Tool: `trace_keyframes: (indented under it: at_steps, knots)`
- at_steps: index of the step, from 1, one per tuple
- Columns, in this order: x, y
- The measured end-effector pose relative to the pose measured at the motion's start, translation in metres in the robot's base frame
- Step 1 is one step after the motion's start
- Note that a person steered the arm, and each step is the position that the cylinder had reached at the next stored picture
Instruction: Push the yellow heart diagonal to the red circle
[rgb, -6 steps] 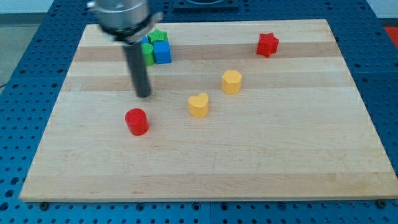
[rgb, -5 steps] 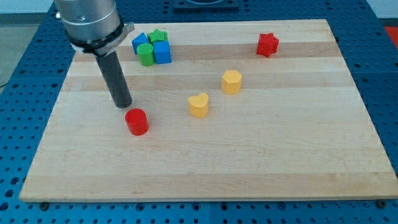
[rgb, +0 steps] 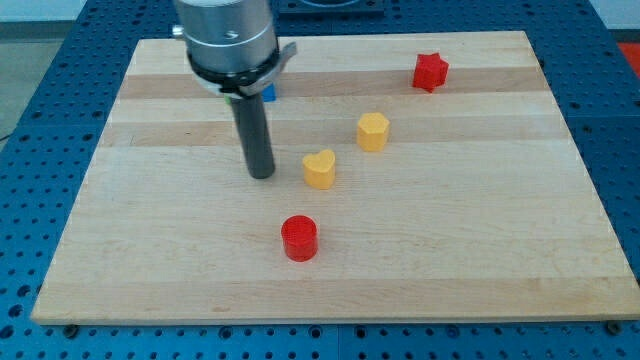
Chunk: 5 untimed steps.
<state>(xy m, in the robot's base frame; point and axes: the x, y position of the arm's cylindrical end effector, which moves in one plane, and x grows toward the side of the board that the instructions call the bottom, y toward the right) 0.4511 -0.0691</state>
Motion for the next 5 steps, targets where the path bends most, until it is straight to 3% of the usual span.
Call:
trace_keyframes:
  at_steps: [1,2,3,5]
  knots:
    - [0.012,0.072]
    - [0.014,0.089]
    - [-0.014,0.057]
    - [-0.062,0.129]
